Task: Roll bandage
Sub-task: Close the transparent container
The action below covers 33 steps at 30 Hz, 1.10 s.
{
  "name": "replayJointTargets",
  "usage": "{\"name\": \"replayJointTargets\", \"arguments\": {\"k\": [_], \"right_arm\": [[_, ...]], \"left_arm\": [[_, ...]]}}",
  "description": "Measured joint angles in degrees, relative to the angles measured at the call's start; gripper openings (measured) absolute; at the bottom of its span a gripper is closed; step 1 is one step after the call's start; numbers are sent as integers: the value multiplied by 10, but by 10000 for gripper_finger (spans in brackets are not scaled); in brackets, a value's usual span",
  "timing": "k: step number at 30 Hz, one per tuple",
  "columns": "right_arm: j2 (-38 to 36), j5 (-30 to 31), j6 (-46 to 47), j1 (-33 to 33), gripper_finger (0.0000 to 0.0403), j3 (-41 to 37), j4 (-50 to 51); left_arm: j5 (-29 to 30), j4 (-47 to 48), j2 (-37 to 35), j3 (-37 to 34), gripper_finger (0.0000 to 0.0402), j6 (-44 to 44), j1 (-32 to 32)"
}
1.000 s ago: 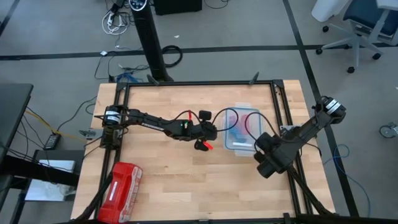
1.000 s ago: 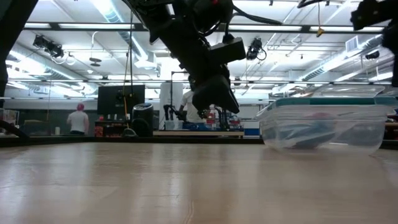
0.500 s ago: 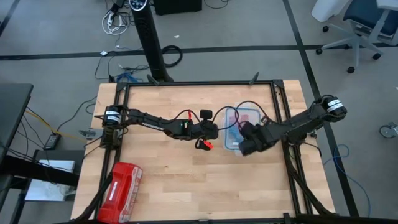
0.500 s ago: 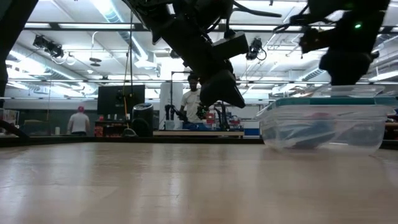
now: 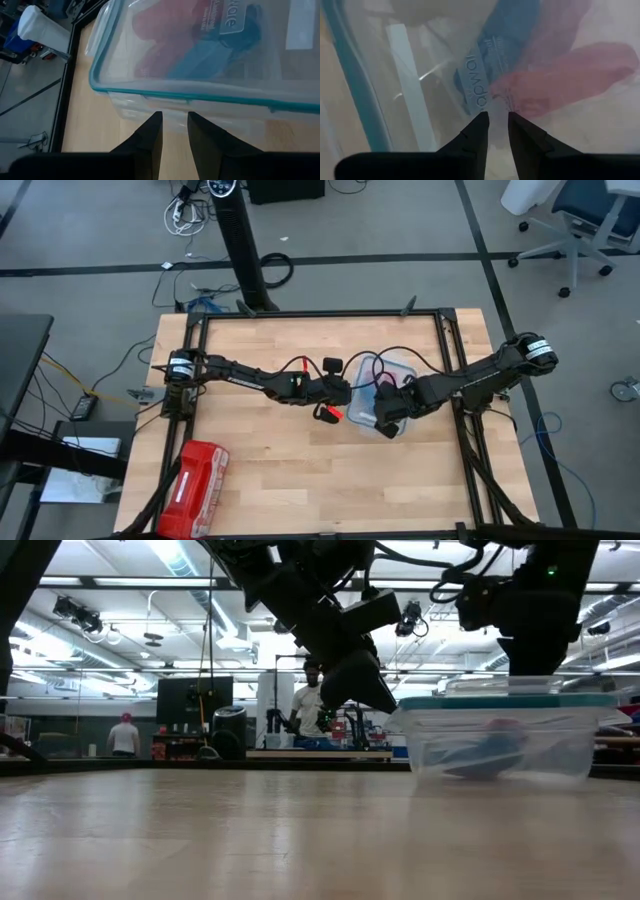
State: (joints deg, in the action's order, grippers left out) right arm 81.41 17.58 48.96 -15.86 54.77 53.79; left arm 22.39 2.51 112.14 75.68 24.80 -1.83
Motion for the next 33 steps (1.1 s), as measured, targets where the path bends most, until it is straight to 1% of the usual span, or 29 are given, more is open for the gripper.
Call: {"name": "replayJointTargets", "arguments": {"k": [4, 8, 10, 12, 14, 19, 23, 26, 29, 31, 33], "right_arm": [[0, -19, 1, 0, 75, 0, -9], [0, -50, -15, -4, 72, 0, -59], [0, -57, -22, -4, 71, 0, -66], [1, -58, -23, -6, 71, 0, -75], [9, -57, -25, -9, 71, 0, -81], [48, -79, -35, -11, 71, 4, -104], [65, -81, -56, -16, 70, 10, -130], [55, -73, -59, -18, 70, 20, -119], [40, -69, -69, -18, 70, 32, -98], [33, -51, -76, -18, 68, 44, -64], [23, -28, -81, -19, 65, 59, -51]], "left_arm": [[0, 0, 0, 0, 94, 0, 0], [1, 1, 0, 0, 94, 5, 0], [26, 13, 0, 1, 94, 26, -1], [69, 40, -6, 0, 94, 45, -5], [80, 53, -13, 0, 94, 50, -8], [59, 55, -15, 2, 94, 64, -18], [45, 46, -16, 8, 94, 65, -26], [30, 46, -19, 7, 94, 67, -33], [2, 63, -20, 20, 94, 67, -39], [-21, 78, -20, 32, 94, 66, -42], [-40, 81, -20, 40, 94, 64, -45]]}}
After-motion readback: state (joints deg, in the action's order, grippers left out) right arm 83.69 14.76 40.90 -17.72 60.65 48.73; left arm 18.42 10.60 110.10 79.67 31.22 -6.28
